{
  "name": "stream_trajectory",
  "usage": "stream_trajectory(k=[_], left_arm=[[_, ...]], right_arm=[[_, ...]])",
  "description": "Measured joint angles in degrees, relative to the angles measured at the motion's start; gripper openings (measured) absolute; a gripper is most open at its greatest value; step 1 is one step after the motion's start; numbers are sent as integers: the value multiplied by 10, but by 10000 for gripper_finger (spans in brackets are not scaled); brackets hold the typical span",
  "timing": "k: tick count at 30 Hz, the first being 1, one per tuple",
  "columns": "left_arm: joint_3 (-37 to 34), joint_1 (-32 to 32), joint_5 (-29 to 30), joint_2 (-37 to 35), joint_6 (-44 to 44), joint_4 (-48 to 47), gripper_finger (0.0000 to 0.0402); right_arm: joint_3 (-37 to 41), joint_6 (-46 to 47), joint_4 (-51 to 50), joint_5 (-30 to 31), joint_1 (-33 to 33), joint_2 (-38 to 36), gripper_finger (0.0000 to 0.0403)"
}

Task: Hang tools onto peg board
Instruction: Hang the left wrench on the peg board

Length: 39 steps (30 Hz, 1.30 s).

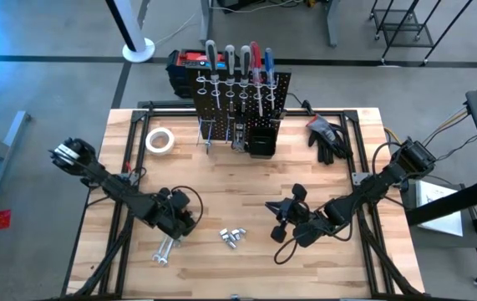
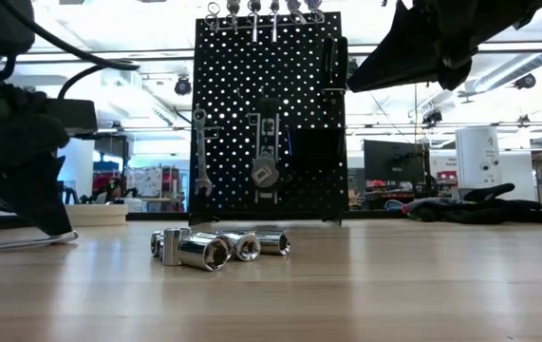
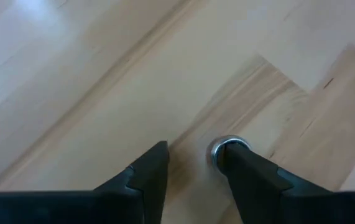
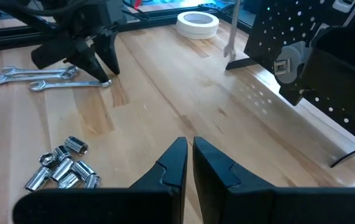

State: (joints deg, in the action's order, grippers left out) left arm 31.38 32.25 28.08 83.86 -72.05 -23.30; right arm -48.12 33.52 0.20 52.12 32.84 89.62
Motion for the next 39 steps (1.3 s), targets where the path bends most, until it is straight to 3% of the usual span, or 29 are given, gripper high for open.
stream_trajectory(k=[3,9,17,22,25,29,33,39], left_arm=[[0,0,4,8,3,17,128],[1,-1,20,29,19,49,13],[27,-3,80,25,55,49,1],[100,-3,178,20,123,32,0],[152,-3,241,20,170,15,0],[207,-4,296,20,205,-17,0],[247,-4,313,20,223,-47,0],[279,-5,328,20,238,-61,0]], right_arm=[[0,0,2,0,0,0,18],[0,-2,7,0,0,0,18],[0,-14,77,-1,-8,0,18],[0,-17,139,23,-22,32,18],[0,-41,205,-9,-33,70,27],[0,-114,369,-70,-42,133,73],[-3,-155,502,-101,-49,185,144],[-38,-143,532,-167,-75,224,239]])
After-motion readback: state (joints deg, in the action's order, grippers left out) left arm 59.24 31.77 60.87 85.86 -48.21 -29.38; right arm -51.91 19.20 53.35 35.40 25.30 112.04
